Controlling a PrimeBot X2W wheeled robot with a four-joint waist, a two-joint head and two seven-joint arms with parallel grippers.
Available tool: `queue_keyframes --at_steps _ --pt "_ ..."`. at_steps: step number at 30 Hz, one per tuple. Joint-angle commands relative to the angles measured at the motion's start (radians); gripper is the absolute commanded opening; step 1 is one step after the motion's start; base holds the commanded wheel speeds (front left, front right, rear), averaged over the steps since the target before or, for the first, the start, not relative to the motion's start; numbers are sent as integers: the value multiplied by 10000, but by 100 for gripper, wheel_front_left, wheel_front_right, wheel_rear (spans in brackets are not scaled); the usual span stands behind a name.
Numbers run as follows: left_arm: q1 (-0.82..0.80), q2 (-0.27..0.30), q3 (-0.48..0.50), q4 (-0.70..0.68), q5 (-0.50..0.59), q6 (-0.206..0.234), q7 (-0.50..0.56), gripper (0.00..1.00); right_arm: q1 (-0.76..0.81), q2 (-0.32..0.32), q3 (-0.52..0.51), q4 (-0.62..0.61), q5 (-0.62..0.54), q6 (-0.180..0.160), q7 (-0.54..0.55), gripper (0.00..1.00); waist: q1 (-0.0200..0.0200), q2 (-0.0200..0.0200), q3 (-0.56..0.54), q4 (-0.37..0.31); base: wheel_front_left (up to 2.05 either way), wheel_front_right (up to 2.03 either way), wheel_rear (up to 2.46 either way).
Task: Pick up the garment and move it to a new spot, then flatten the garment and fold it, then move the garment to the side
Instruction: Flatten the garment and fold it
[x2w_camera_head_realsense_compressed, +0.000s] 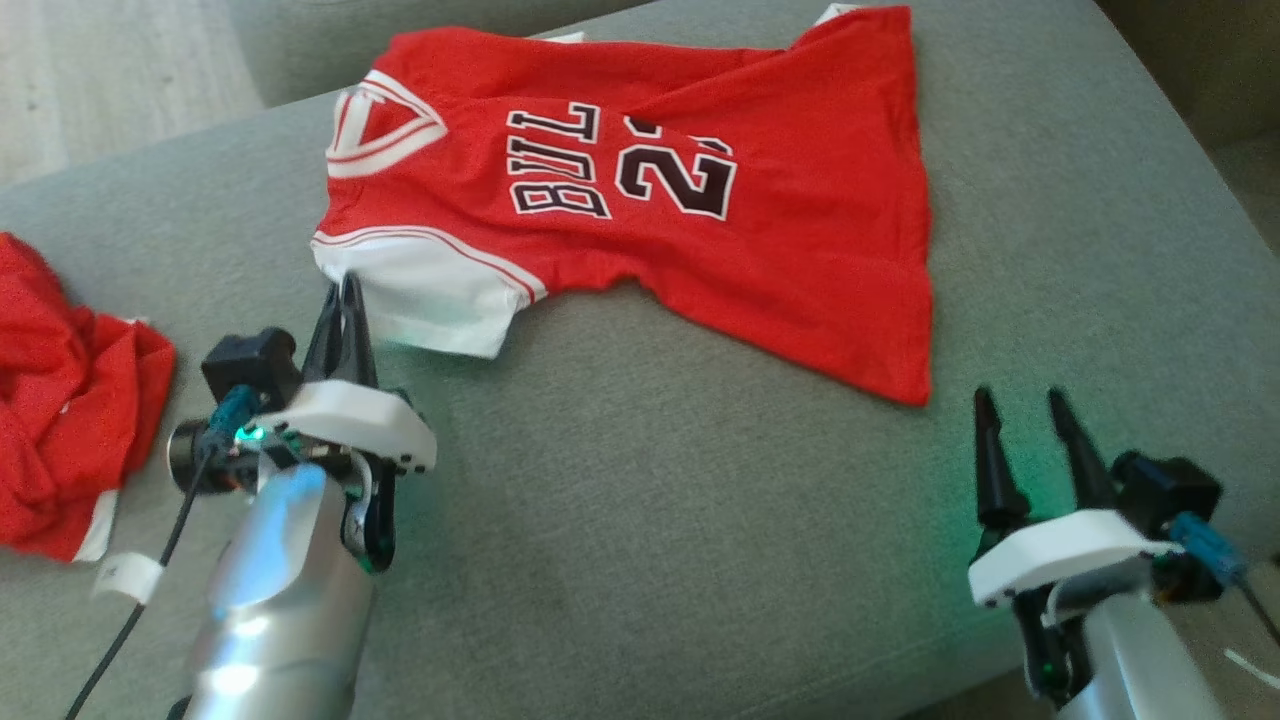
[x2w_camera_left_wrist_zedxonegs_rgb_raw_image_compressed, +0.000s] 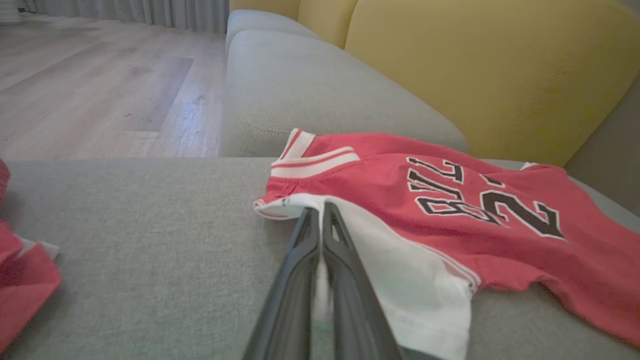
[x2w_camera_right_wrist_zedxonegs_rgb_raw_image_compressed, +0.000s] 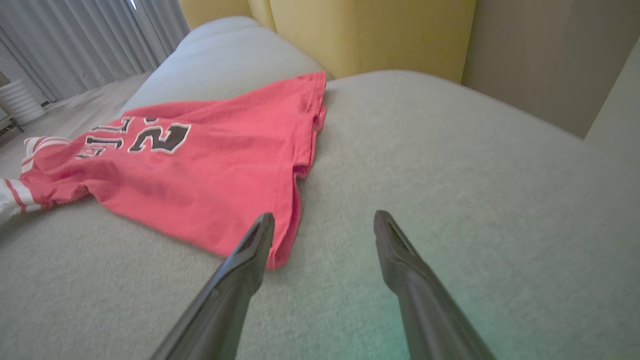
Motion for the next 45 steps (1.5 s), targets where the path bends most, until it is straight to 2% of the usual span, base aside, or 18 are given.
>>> queue_keyframes --at_steps 1,11,17,21,22,23,24,27,35,40,45 --pt "-127 174 340 -559 -28 52 -196 0 -409 -37 310 46 231 -7 122 100 0 0 -75 151 0 0 0" --pt "415 106 312 -2175 128 138 -335 0 -1459 -37 1138 2267 2167 -7 439 100 0 0 -158 785 0 0 0" --pt "593 68 209 -2660 148 114 -341 0 -2186 -37 1259 4083 2704 -7 318 100 0 0 -152 1087 0 0 0" --pt "685 53 162 -2835 132 107 -343 0 -2557 -37 1731 4905 3231 -7 141 100 0 0 -156 1192 0 0 0" --pt "705 51 155 -2866 128 111 -343 0 -2628 -37 1883 5076 3335 -7 121 91 0 0 -156 1209 0 0 0" --pt "722 52 153 -2892 125 116 -343 0 -2684 -37 2049 5210 3458 -7 116 42 0 0 -159 1222 0 0 0" --pt "736 57 155 -2917 124 128 -344 0 -2736 -37 2232 5309 3595 -7 110 0 0 0 -162 1230 0 0 0" --pt "778 106 187 -2962 119 182 -344 0 -2860 -37 2815 5376 4047 -7 92 0 0 0 -205 1227 0 0 0" --pt "953 218 404 -3070 -82 193 -345 0 -3108 -37 3555 4948 4487 -7 -229 0 0 0 -617 1190 0 0 0" --pt "1059 336 782 -3510 -489 54 -343 0 -3558 -49 3235 3997 3823 -7 -409 0 0 0 -1152 1230 0 0 0" --pt "906 347 1173 -4520 -1240 -246 -73 0 -4038 -490 2635 2378 2951 -7 -368 0 0 0 -1810 1413 0 0 0"
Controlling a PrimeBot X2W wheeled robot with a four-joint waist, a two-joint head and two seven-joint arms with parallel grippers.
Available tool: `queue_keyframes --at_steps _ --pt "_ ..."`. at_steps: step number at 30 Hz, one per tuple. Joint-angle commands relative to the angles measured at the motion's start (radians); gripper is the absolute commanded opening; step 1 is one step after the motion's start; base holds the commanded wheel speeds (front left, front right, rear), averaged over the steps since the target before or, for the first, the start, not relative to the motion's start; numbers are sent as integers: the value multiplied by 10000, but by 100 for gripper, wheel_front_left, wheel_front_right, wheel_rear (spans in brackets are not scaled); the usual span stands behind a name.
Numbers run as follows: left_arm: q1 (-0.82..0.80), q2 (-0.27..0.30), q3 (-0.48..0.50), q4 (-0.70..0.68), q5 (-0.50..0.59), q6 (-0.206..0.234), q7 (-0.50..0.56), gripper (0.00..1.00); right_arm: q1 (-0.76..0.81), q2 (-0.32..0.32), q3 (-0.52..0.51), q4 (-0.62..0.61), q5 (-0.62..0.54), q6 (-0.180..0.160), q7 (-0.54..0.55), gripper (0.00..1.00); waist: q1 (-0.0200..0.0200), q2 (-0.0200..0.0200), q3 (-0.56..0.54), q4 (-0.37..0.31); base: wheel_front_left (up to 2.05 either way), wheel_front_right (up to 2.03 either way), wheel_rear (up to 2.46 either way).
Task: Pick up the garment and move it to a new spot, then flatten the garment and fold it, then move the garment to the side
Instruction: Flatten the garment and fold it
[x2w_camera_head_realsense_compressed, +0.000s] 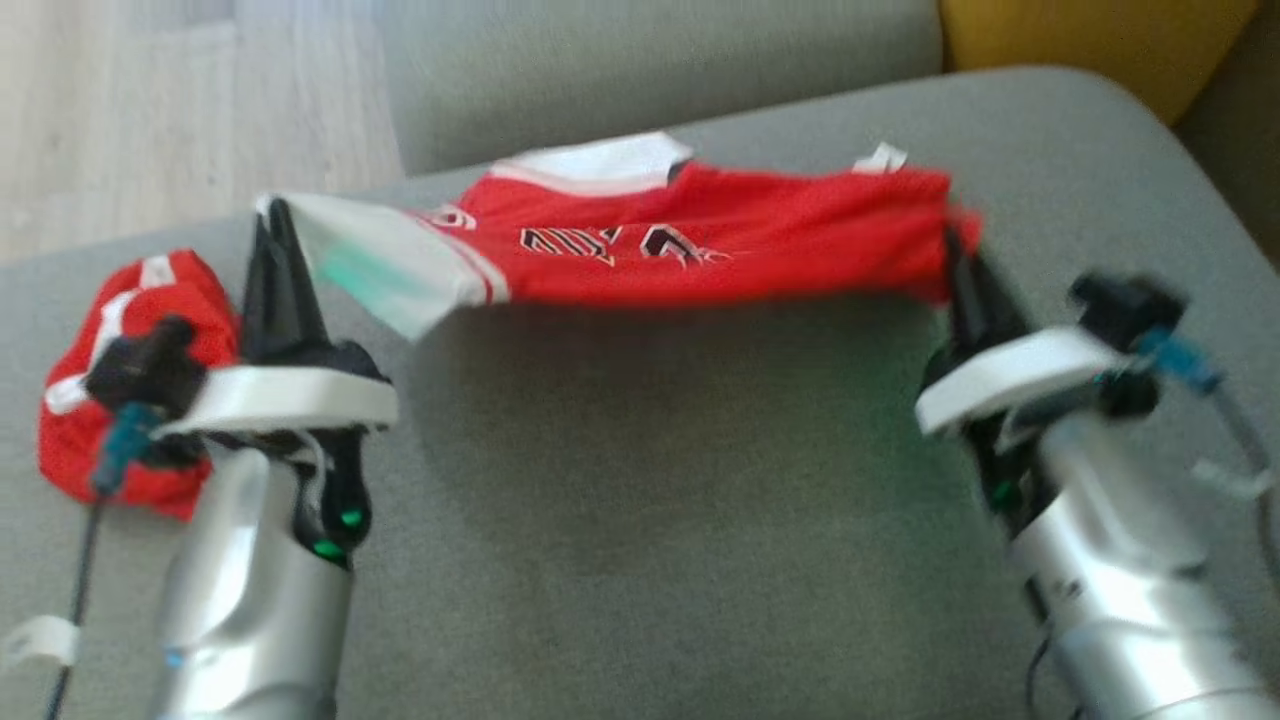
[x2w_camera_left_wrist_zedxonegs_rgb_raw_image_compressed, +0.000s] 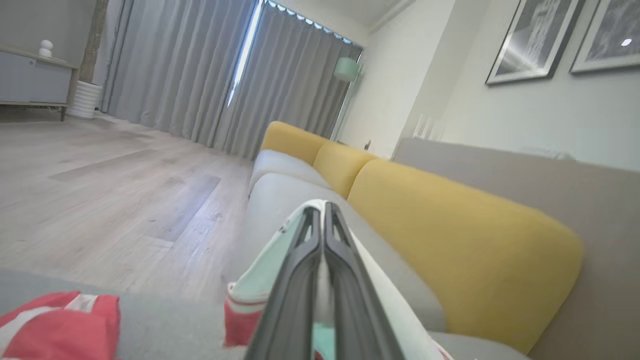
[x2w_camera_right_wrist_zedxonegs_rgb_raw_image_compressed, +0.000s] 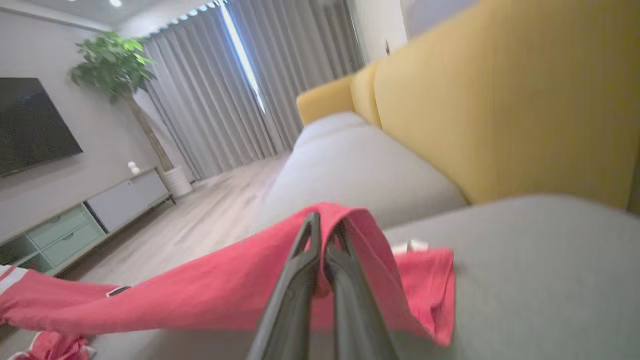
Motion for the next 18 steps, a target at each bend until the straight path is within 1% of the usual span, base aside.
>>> queue_keyframes --at_steps 1,5,9,14,18 --pt "-399 267 459 -669 -196 -69 58 0 -506 -129 27 -680 -194 -7 -16 0 0 0 -356 140 0 0 0" --pt "-760 246 749 -2178 -841 -109 595 0 -954 -615 -252 -2450 -642 -7 596 0 0 0 -667 255 0 0 0" --pt "-1150 230 899 -3990 -1288 29 1171 0 -1303 -1026 -513 -4185 -899 -7 1400 0 0 0 -880 305 0 0 0" --pt "-1574 172 1161 -6253 -1771 537 1833 0 -1479 -1358 -871 -6263 -1054 -7 2532 0 0 0 -923 304 0 0 0" --pt "-1895 107 1305 -7512 -2174 1073 2450 0 -1340 -1311 -1488 -7604 -1104 -7 3525 0 0 0 -754 307 0 0 0"
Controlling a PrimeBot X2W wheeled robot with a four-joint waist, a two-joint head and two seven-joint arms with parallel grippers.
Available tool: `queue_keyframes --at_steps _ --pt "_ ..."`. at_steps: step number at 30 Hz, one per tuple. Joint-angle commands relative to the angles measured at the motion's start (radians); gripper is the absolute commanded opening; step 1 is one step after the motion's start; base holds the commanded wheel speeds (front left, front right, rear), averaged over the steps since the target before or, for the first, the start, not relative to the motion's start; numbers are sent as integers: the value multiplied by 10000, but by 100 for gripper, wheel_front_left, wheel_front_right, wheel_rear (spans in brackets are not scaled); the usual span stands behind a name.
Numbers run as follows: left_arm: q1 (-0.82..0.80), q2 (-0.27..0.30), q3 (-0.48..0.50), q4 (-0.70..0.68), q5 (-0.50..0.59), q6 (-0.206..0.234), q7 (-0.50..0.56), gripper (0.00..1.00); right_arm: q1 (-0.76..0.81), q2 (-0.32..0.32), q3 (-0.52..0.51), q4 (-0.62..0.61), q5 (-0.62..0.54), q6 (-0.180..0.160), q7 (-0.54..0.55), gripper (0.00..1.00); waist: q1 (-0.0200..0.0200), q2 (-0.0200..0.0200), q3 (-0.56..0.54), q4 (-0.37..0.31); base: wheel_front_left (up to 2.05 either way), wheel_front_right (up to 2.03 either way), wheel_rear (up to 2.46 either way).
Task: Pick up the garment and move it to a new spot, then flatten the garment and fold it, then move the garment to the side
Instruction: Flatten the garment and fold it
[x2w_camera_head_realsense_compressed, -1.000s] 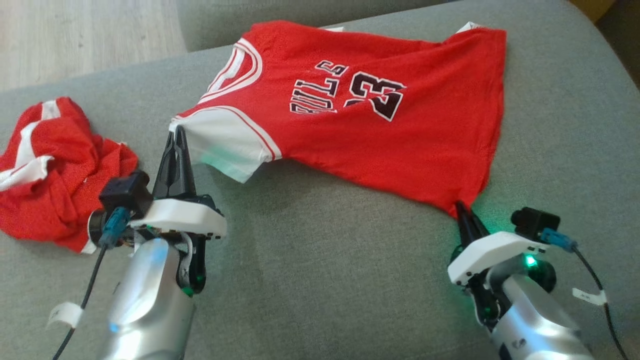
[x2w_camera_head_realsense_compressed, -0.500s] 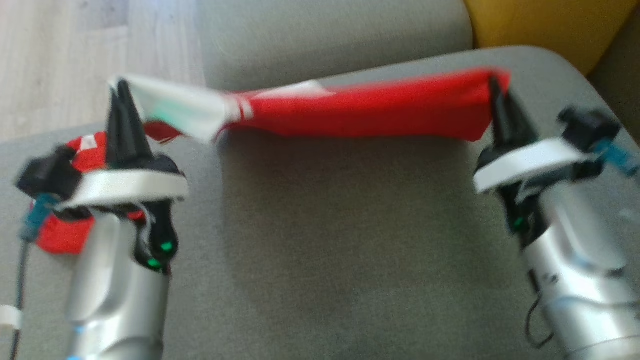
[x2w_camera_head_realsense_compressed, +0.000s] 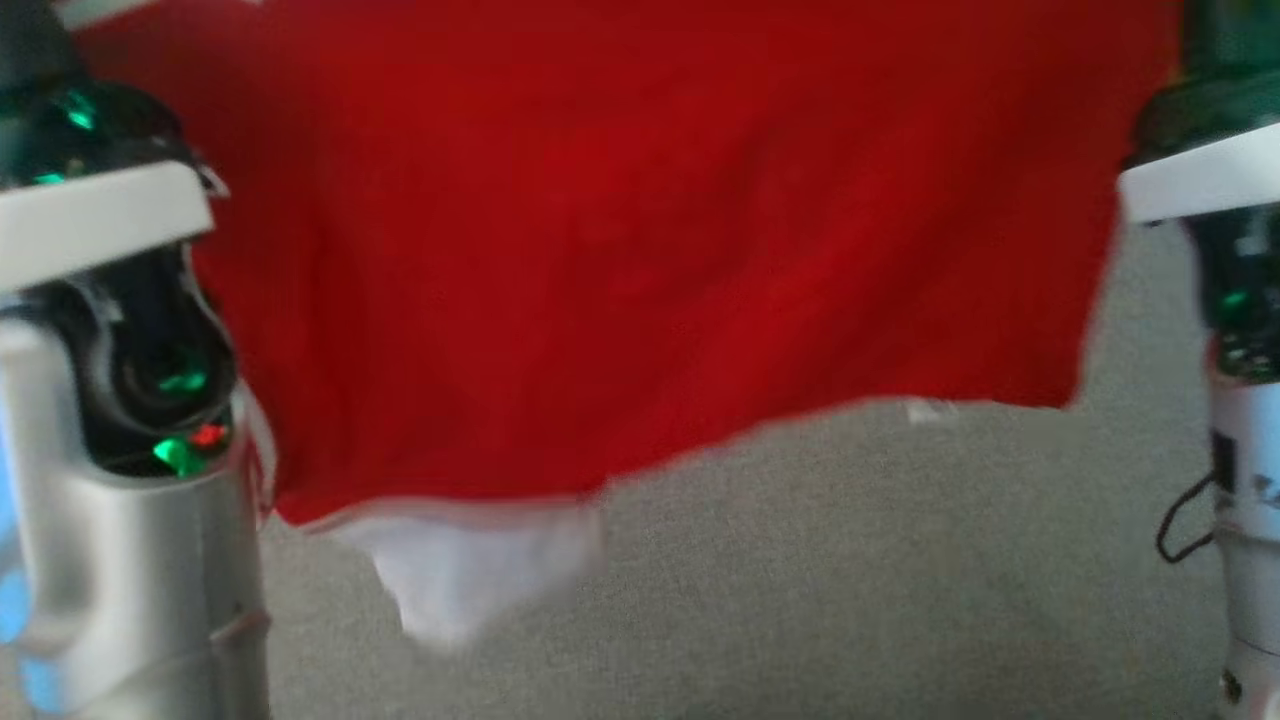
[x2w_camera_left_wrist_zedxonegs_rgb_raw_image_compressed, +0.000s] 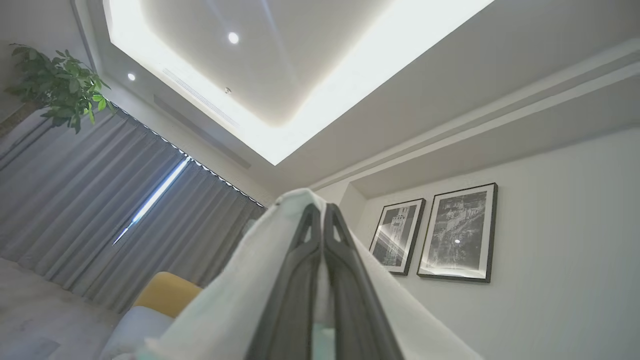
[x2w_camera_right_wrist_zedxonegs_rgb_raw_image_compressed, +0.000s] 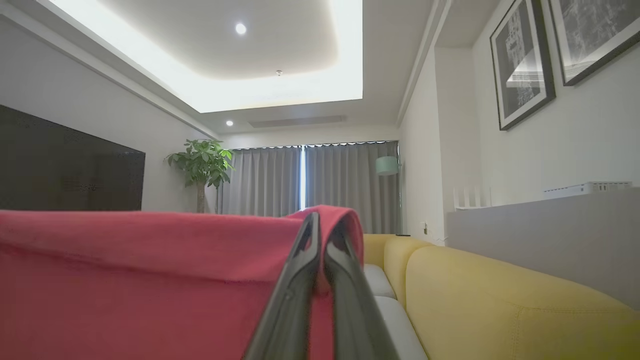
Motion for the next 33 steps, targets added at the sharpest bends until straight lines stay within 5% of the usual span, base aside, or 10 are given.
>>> queue_keyframes --at_steps 1,10,16,23,28,33 --pt "-604 278 333 -420 -17 118 266 0 -274 135 -126 -570 -122 -7 320 0 1 -1 138 1 0 0 0" --pt "-2388 973 91 1310 367 350 1257 0 -1223 121 -430 -320 -748 -7 1395 0 1 -1 1849 1 0 0 0" --pt "-5150 1437 -152 4512 864 -115 879 0 -3976 -191 57 2417 -1140 -7 720 0 1 -1 3676 249 0 0 0" --pt "-7822 1441 -230 7282 1180 -768 -693 0 -7204 -339 45 5744 -2088 -7 -1796 0 1 -1 4617 630 0 0 0" --pt "-7864 1176 -593 8549 1241 -1397 -1452 0 -7387 -353 8 7646 -2246 -7 -3033 0 1 -1 4537 874 0 0 0" --pt "-6079 1020 -1230 9441 1271 -1865 -1802 0 -5931 -512 964 9122 -1525 -7 -3229 0 1 -1 4108 1038 0 0 0"
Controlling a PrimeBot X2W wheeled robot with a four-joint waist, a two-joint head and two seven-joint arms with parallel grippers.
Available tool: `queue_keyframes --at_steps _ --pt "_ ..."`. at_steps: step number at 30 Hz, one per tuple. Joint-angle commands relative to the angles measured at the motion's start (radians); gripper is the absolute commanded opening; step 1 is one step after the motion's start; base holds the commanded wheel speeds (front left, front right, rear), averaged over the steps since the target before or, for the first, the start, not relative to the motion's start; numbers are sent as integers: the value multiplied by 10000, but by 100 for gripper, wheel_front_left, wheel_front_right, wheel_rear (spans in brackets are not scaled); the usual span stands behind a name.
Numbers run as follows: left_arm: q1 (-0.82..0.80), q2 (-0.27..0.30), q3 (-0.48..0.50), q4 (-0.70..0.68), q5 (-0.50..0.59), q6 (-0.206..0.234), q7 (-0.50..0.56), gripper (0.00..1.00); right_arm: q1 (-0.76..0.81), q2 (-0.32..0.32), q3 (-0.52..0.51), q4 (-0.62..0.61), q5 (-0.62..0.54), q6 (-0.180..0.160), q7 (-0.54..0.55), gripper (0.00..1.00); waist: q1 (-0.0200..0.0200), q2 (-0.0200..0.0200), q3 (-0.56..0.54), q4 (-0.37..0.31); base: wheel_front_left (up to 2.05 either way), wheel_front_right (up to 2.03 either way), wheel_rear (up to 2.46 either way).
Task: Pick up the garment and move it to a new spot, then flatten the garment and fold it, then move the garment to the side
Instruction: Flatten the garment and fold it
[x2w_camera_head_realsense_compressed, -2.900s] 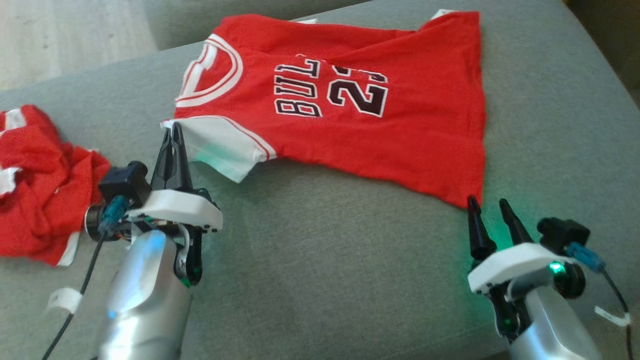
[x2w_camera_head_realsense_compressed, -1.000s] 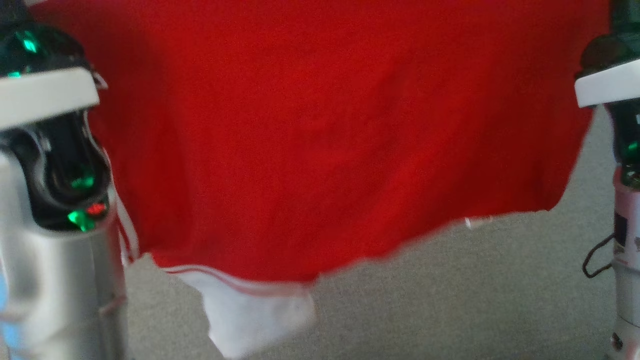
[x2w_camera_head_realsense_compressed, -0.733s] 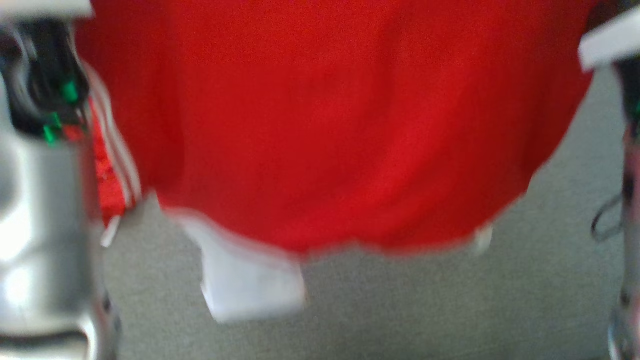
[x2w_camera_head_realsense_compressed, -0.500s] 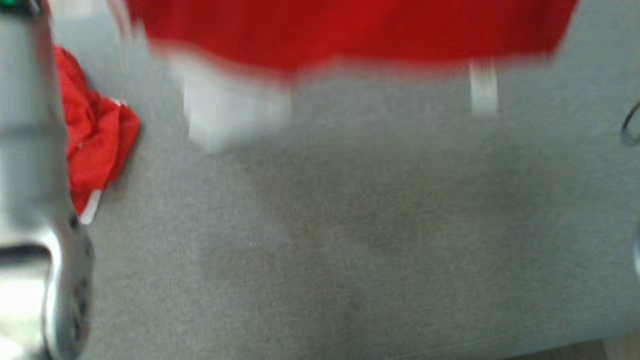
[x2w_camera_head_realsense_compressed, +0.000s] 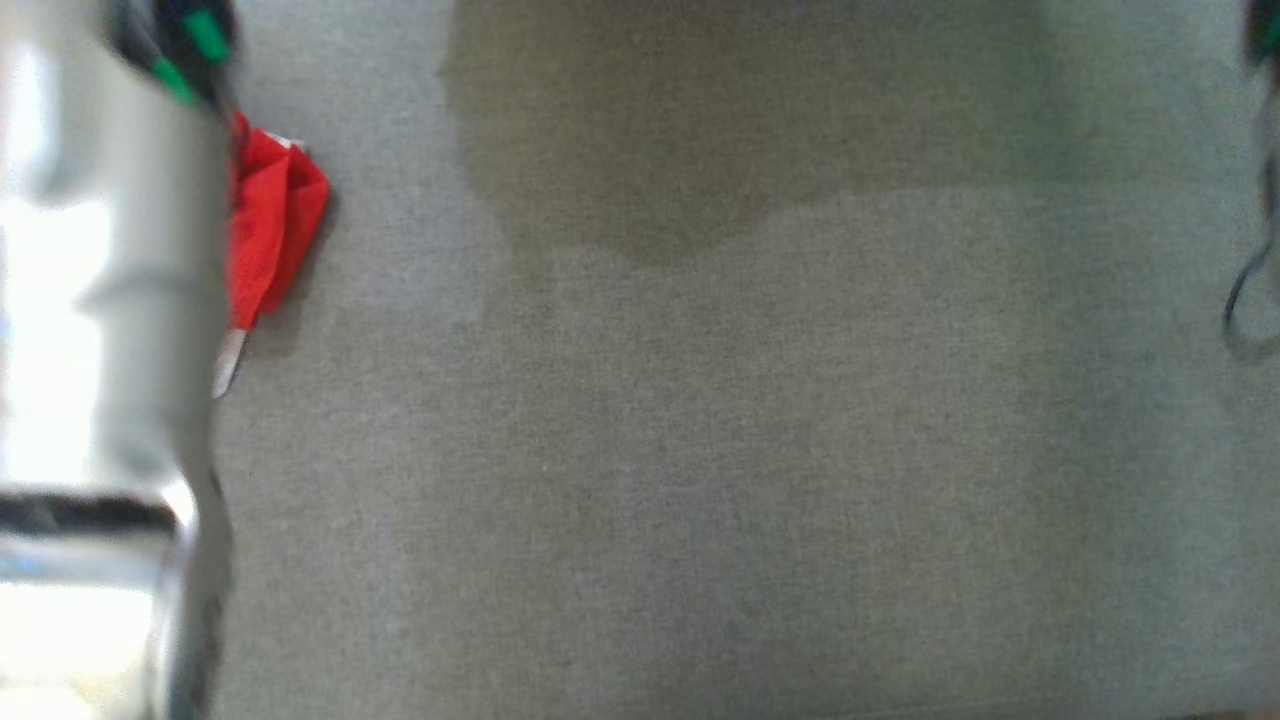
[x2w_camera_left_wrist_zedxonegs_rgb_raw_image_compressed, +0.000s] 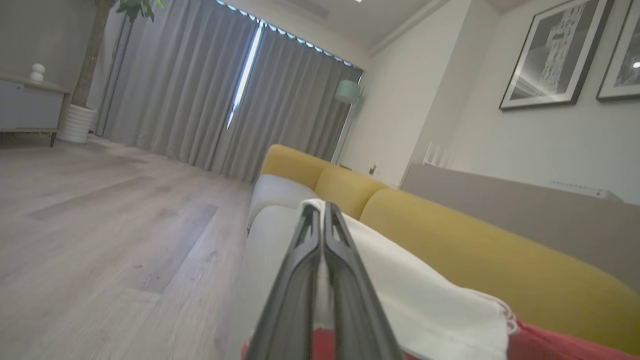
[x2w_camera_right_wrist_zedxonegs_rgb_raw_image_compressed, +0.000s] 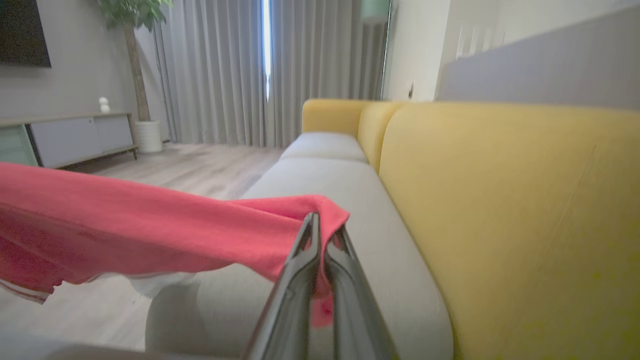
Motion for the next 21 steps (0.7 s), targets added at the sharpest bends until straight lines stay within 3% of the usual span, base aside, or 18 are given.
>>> queue_keyframes --at_steps 1,9,18,21 --pt "446 370 -14 -197 43 -76 -125 0 324 -193 335 -22 330 -7 52 0 1 0 -245 71 0 0 0" --pt "3800 506 -1149 -411 -177 -266 427 0 2719 -1200 2777 355 2071 -7 1487 0 1 0 -1259 267 0 0 0" --pt "6769 1488 -2925 -2352 -591 -292 1804 0 4728 -2924 5473 -800 3992 -7 3213 0 1 0 -2352 364 0 0 0" --pt "7275 1731 -3173 -2831 -739 -293 2095 0 4995 -3241 5863 -1046 4369 -7 3426 0 1 0 -2583 372 0 0 0"
